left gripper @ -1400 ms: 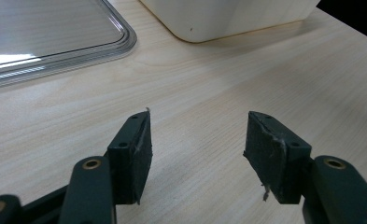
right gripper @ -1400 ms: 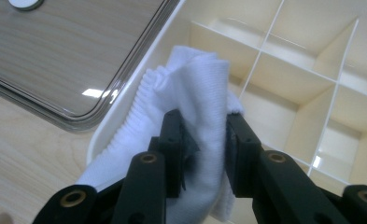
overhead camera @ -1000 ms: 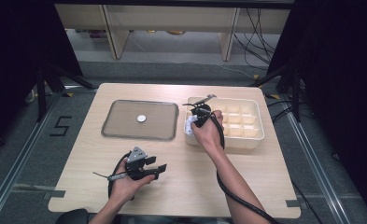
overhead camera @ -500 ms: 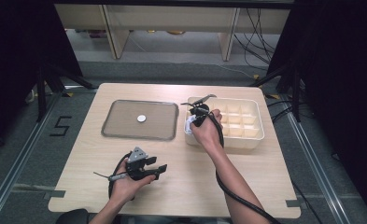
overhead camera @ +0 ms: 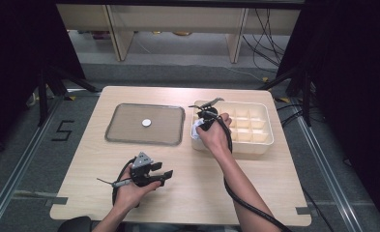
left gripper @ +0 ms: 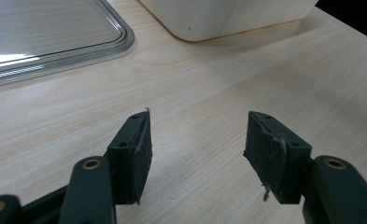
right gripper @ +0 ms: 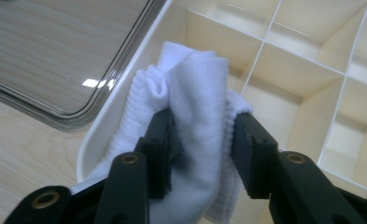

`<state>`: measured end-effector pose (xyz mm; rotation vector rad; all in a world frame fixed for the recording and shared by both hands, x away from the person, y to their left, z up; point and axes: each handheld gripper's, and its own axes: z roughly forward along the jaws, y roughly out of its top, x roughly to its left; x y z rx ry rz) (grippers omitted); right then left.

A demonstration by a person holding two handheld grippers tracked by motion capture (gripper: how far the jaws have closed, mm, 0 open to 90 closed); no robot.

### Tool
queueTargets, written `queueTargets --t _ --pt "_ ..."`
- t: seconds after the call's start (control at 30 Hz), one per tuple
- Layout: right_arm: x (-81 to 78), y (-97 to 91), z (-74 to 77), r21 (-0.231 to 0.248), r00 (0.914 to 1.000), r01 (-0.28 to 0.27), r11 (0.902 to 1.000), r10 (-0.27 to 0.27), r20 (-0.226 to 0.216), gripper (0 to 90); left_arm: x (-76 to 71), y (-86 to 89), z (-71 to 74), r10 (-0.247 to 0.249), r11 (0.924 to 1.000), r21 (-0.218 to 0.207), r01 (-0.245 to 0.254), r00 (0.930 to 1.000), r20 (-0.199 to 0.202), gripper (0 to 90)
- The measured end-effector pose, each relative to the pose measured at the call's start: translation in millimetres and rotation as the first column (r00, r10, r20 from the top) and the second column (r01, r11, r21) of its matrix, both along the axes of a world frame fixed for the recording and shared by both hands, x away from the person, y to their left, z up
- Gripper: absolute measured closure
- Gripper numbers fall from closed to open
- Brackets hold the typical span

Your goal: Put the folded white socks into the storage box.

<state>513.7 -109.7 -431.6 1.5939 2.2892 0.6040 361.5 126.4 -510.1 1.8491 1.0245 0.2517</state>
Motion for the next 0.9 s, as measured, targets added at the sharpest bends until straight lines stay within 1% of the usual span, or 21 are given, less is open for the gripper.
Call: queueTargets --t 0.03,0.1,0.13,0.2,0.23,0.27,0.3,0.33,0.37,0.4,0.47,0.5,0.53,0.6,0.63,0.7,0.77,0.8,0.83,0.87,0.9 --pt "0.7 -2.3 0.3 -0.008 0.9998 -0.016 0.9998 0.016 0.012 58.2 0.9 0.7 -0.6 -0.01 0.9999 -0.004 0.01 0.9999 0.003 40.6" --pt "-0.2 -2.3 2.0 0.002 0.9999 0.011 0.9999 -0.011 0.008 55.0 1.0 0.7 -0.8 -0.01 0.9999 -0.005 0.01 0.9999 0.003 40.6" --pt "0.0 -4.0 2.9 0.008 0.9999 -0.004 1.0 0.004 0.014 53.8 0.9 0.6 -0.8 -0.011 0.9999 -0.005 0.011 0.9999 0.002 40.6" --pt "0.5 -6.4 4.4 0.019 0.9998 -0.009 0.9998 0.008 0.02 51.5 0.4 0.2 -0.5 -0.005 1.0 -0.008 0.005 1.0 0.004 40.5" --pt "-0.4 -6.2 5.5 0.034 0.9999 0.006 0.9994 -0.007 0.008 50.8 0.3 0.2 -0.3 -0.003 1.0 -0.009 0.003 1.0 0.005 40.6" --pt "-1.7 -4.8 6.9 0.045 0.9988 0.047 0.9979 -0.047 -0.012 50.1 0.2 0.3 0.0 0.001 0.9999 -0.011 -0.001 1.0 0.004 40.6" --pt "-0.1 -8.8 6.5 0.042 0.9997 -0.002 0.9991 0.001 0.023 49.7 0.3 0.8 0.4 0.0 1.0 -0.006 0.0 1.0 0.006 40.6" --pt "-3.0 -6.7 9.4 0.065 0.9989 0.043 0.9969 -0.042 -0.023 49.7 0.3 0.9 0.8 0.002 1.0 -0.006 -0.002 1.0 0.005 40.6" --pt "-3.9 -7.0 11.2 0.084 0.9987 0.045 0.9955 -0.043 -0.027 49.9 0.2 0.9 0.8 0.005 1.0 -0.009 -0.005 1.0 0.004 40.6" --pt "-4.5 -7.6 13.4 0.099 0.9983 0.052 0.9937 -0.05 -0.03 50.7 0.2 1.0 0.8 0.004 1.0 -0.008 -0.004 1.0 0.005 40.6" --pt "-5.9 -10.4 17.9 0.103 0.9991 0.035 0.994 -0.032 -0.026 54.0 0.2 1.0 0.9 0.003 1.0 -0.008 -0.003 1.0 0.004 40.6" --pt "-6.4 -10.4 20.0 0.112 0.9986 0.042 0.9928 -0.038 -0.036 55.6 0.2 1.0 0.9 0.002 1.0 -0.007 -0.002 1.0 0.006 40.6" --pt "-5.6 -12.4 21.1 0.114 0.9991 0.033 0.9929 -0.029 -0.031 58.1 0.3 1.3 1.0 -0.002 1.0 -0.008 0.002 1.0 0.002 40.6" --pt "-5.5 -13.3 22.1 0.127 0.9985 0.033 0.9913 -0.027 -0.048 62.1 0.3 1.2 1.1 0.001 1.0 -0.005 -0.001 0.9999 0.01 40.6" --pt "-5.7 -13.7 22.4 0.131 0.9982 0.033 0.9909 -0.026 -0.055 63.8 0.2 1.3 1.1 0.001 0.9999 -0.01 -0.001 1.0 0.0 40.6" --pt "-5.1 -15.6 21.3 0.122 0.9982 0.021 0.9923 -0.014 -0.058 69.3 -0.1 0.7 0.9 0.008 0.9999 -0.013 -0.008 1.0 0.0 40.6" --pt "-4.5 -16.6 19.7 0.122 0.9973 0.023 0.9923 -0.014 -0.072 74.0 0.3 1.4 1.2 -0.006 1.0 -0.006 0.006 1.0 0.001 40.6" --pt "-4.9 -16.1 19.3 0.132 0.996 0.028 0.9908 -0.017 -0.087 76.6 0.4 1.2 0.7 -0.007 0.9999 -0.01 0.007 1.0 0.004 40.6" --pt "-4.9 -14.9 19.2 0.131 0.9943 0.049 0.9901 -0.036 -0.101 79.2 0.2 1.0 0.5 -0.003 0.9999 -0.01 0.003 1.0 0.007 40.6" --pt "-4.6 -15.8 18.2 0.126 0.9959 0.022 0.9918 -0.011 -0.089 80.8 0.0 0.8 0.5 0.001 1.0 -0.009 -0.001 1.0 0.008 40.6" --pt "-4.4 -14.9 18.2 0.126 0.9949 0.025 0.9917 -0.013 -0.1 81.5 0.1 0.9 0.5 0.001 1.0 -0.009 -0.001 1.0 0.008 40.6"
